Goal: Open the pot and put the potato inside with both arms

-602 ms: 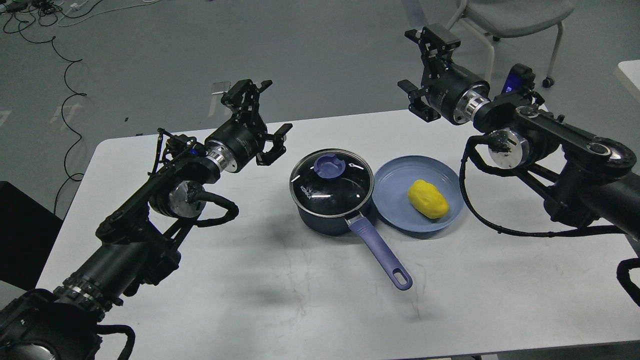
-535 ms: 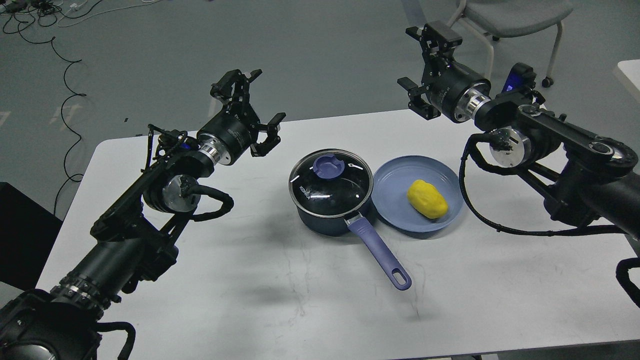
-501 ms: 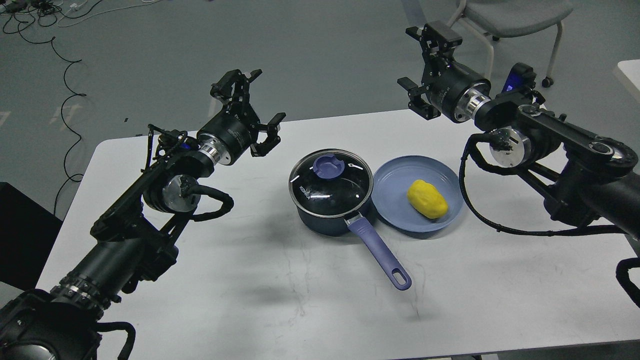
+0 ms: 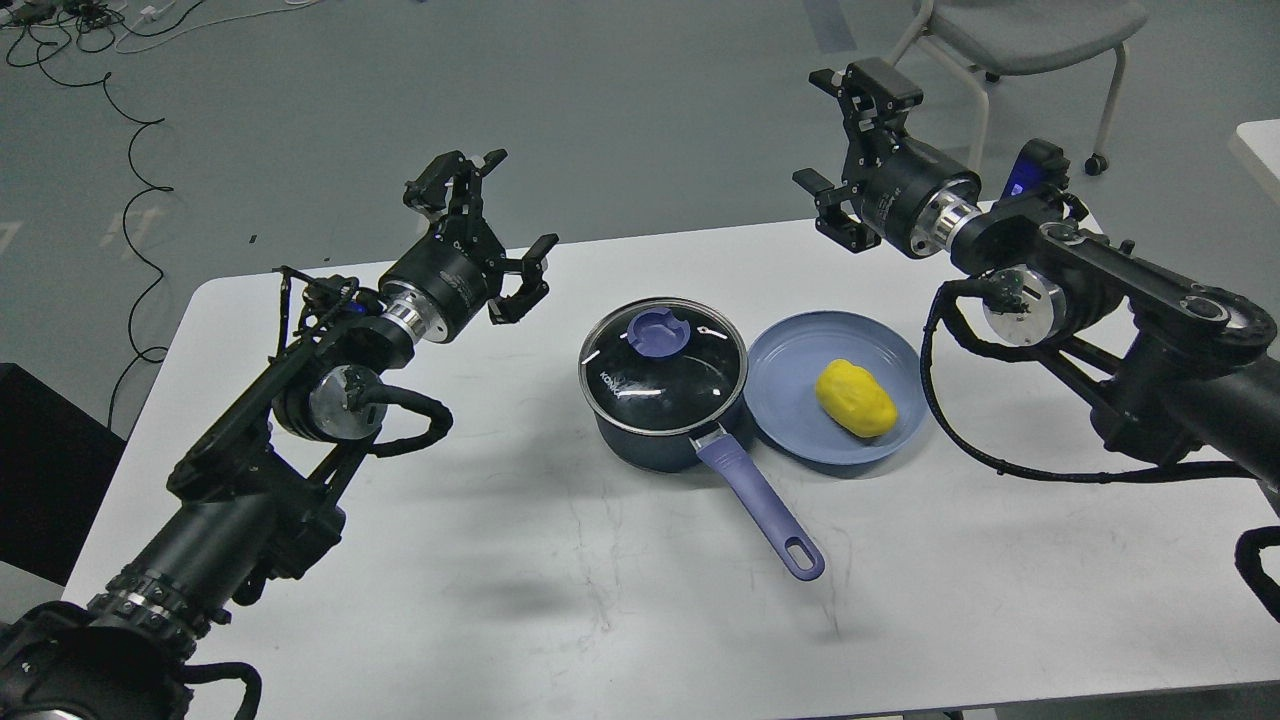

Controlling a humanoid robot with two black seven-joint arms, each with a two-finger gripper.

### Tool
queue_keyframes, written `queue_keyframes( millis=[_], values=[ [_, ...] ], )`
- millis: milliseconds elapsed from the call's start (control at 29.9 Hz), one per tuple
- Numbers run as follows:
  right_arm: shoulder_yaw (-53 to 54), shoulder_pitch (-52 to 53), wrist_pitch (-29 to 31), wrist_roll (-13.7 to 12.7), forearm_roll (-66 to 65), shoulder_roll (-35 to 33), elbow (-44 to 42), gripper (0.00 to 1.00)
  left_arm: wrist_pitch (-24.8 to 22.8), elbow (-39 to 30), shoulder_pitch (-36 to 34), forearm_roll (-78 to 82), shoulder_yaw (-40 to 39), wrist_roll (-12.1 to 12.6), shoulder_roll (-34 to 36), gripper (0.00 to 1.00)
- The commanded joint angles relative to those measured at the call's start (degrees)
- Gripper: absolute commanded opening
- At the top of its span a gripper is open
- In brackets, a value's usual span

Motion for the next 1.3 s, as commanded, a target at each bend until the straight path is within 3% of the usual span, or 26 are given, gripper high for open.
queue_keyframes(
  millis=[0,401,568,769,936,1069,1270],
  values=[
    [0.5,0.0,0.2,0.1,0.2,-0.2,0.0,1.00,-0.2,-0.4,-0.1,-0.1,0.0,-0.4,0.3,0.99],
    [1.5,-2.5,1.8,0.1,0.2,-0.8,0.0,1.00,-0.3,-1.2,0.0,-0.1,0.0,-0.4,2.0,0.99],
    [2.2,-2.1,5.1,0.0,0.2,-1.9,0.0,1.00,-0.4,-1.2,0.0,-0.2,0.0,-0.5,3.2,0.99],
    [5.8,-2.0,5.1,-0.4,0.2,-1.7,-0.1,1.00,-2.7,-1.2,0.1,-0.2,0.4,-2.3,4.0,0.99],
    [6.8,-2.6,4.9,-0.6,0.3,-1.5,-0.1,1.00,-2.2,-1.2,0.0,-0.3,0.1,-2.6,2.5,0.99],
    [7.9,-3.2,4.9,-0.7,0.8,-2.3,-0.1,1.00,-1.5,-1.2,0.0,-0.8,-0.2,-4.6,1.6,0.99],
    [8.0,-3.3,5.0,-0.7,0.9,-1.8,0.0,1.00,-1.5,-1.2,0.0,-0.7,0.1,-4.1,1.9,0.99]
  ],
)
